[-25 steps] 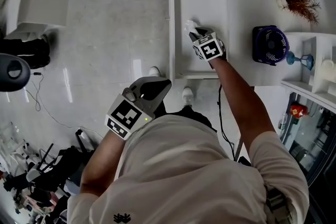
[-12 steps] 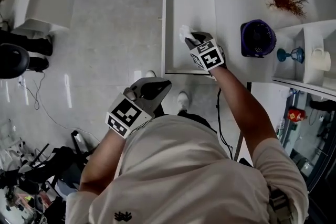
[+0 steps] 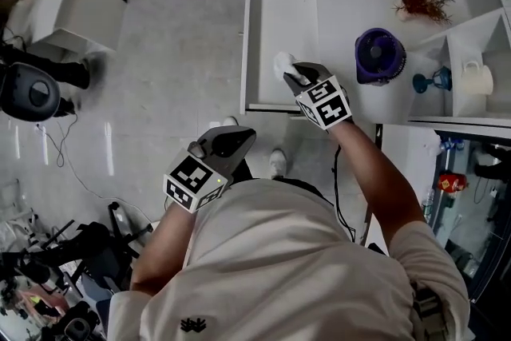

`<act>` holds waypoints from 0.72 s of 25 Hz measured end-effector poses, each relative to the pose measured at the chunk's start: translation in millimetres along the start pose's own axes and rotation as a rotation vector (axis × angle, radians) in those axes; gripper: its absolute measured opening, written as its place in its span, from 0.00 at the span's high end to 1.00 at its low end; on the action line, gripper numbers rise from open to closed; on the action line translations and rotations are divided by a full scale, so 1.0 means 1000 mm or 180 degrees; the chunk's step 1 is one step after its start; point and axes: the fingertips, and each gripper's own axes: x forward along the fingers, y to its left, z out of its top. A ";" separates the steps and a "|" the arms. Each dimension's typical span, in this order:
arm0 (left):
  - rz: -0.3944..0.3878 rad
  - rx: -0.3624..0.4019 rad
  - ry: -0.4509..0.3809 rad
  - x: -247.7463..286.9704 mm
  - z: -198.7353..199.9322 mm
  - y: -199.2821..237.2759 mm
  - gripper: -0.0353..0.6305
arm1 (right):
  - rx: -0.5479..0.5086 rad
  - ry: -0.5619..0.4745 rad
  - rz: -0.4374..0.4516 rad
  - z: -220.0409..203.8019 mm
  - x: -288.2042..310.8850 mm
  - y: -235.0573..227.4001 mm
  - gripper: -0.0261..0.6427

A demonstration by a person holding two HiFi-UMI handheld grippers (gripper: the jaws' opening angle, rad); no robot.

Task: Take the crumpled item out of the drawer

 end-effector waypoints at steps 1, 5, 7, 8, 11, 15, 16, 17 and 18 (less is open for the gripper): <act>0.0014 0.0001 -0.0002 0.000 -0.001 -0.004 0.94 | -0.0006 -0.0023 0.0013 0.000 -0.007 0.003 0.78; 0.0060 0.0016 -0.0031 0.001 -0.003 -0.017 0.94 | -0.0055 -0.0107 0.0070 0.003 -0.034 0.016 0.78; 0.0081 0.0028 -0.0050 0.003 -0.002 -0.023 0.94 | -0.0099 -0.0141 0.0105 0.005 -0.047 0.023 0.78; 0.0090 0.0034 -0.0056 0.004 -0.002 -0.026 0.94 | -0.0129 -0.0158 0.0120 0.006 -0.053 0.026 0.78; 0.0103 0.0052 -0.0063 0.007 -0.001 -0.035 0.94 | -0.0193 -0.0208 0.0162 0.008 -0.072 0.034 0.78; 0.0136 0.0061 -0.0074 0.007 -0.004 -0.045 0.94 | -0.0239 -0.0271 0.0229 0.008 -0.092 0.046 0.78; 0.0151 0.0058 -0.0082 0.007 -0.004 -0.048 0.94 | -0.0253 -0.0287 0.0247 0.008 -0.097 0.049 0.78; 0.0164 0.0056 -0.0087 0.007 -0.005 -0.050 0.94 | -0.0267 -0.0302 0.0261 0.008 -0.101 0.051 0.78; 0.0176 0.0057 -0.0090 0.007 -0.006 -0.053 0.94 | -0.0273 -0.0318 0.0275 0.008 -0.105 0.053 0.78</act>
